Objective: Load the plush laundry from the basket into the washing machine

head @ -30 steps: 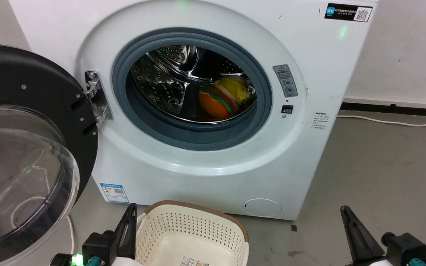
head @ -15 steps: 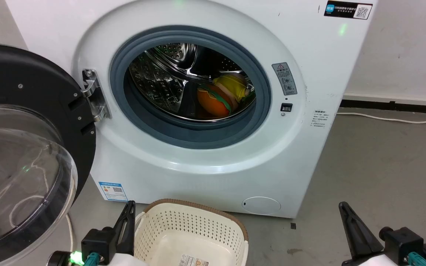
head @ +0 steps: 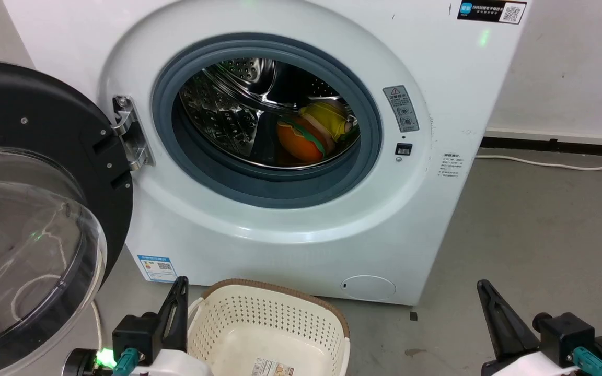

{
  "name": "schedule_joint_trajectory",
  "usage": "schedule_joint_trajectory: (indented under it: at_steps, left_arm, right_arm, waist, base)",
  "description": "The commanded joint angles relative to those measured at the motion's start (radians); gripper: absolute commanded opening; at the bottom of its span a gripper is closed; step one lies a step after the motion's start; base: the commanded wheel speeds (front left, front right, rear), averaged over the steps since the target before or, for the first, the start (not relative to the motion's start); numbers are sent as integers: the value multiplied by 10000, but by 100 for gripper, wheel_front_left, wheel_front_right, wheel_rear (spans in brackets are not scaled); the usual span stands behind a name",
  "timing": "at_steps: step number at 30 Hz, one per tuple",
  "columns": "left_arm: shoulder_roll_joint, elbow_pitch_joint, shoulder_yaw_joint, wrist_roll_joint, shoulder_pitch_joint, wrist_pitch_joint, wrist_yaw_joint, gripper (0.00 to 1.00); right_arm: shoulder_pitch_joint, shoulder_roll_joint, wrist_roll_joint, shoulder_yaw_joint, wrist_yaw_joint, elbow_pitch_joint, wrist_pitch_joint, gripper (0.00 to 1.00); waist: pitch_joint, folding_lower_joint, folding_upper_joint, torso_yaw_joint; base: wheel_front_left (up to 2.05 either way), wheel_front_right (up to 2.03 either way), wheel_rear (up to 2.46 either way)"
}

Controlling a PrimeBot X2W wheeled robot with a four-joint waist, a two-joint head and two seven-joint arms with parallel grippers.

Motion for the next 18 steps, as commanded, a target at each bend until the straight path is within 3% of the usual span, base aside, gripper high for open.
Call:
schedule_joint_trajectory:
  at_steps: [1, 18]
  left_arm:
    - [-41, -49, 91, 115, -132, 56, -68, 0]
    - [-271, -171, 458, 417, -231, 403, -220, 0]
  right_arm:
    - [-141, 0, -66, -2, 4, -64, 55, 0]
    - [-358, 0, -200, 0, 5, -118, 404, 0]
  waist:
    - [8, -1, 0, -3]
    - [114, -1, 0, -51]
  base:
    - [0, 0, 0]
    - [0, 0, 0]
